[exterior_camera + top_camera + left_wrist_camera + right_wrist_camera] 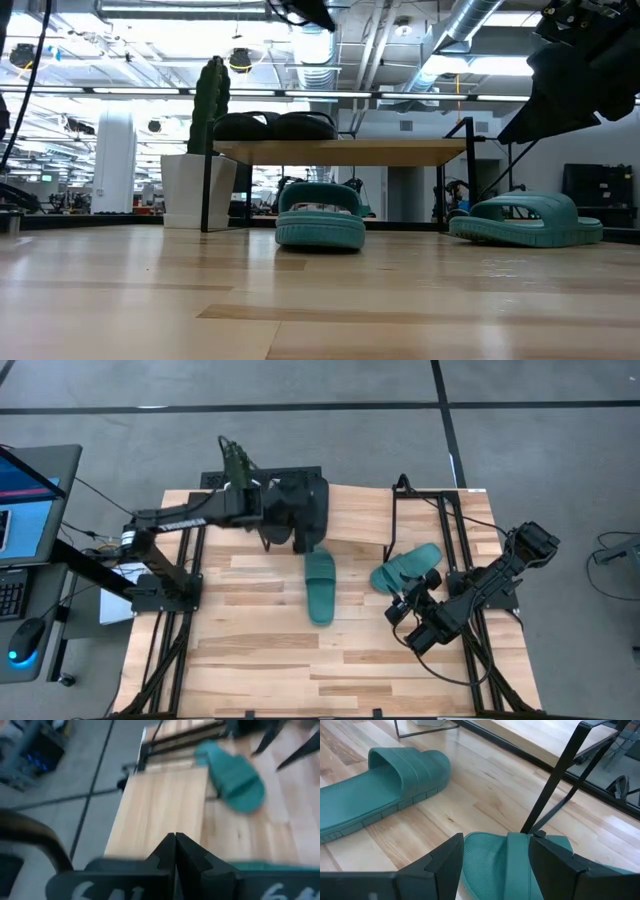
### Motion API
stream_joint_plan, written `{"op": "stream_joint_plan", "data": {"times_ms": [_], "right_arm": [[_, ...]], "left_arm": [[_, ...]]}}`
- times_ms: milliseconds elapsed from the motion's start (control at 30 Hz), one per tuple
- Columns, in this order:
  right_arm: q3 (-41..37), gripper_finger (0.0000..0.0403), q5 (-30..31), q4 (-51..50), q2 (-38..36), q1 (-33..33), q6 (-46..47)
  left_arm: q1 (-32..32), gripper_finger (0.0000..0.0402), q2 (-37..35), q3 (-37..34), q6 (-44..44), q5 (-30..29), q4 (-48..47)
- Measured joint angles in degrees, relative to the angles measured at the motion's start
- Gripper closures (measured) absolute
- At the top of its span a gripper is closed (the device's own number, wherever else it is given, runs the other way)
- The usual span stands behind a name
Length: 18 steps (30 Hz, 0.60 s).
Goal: Pick and place slides into the shelf
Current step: Put the black slides on the shelf
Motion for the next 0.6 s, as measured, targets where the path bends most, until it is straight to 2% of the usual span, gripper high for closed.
{"op": "stream_joint_plan", "data": {"times_ms": [167,267,500,600], "right_arm": [[0.0,0.0194,0.0,0.0,0.0,0.0,0.0],[0.0,0.0194,0.0,-0.2,0.0,0.0,0.0],[0.0,0.0194,0.0,-0.4,0.0,0.0,0.0],[0.0,0.0194,-0.6,-0.5,0.0,0.0,0.0]], "left_arm": [[4.1,0.0401,4.9,7.8,1.0,3.6,-5.7],[5.0,0.0401,10.6,13.6,2.5,5.3,-10.1],[5.6,0.0401,25.6,35.1,7.1,3.4,-25.9],[6.8,0.0401,24.8,33.7,9.8,3.3,-23.1]]}}
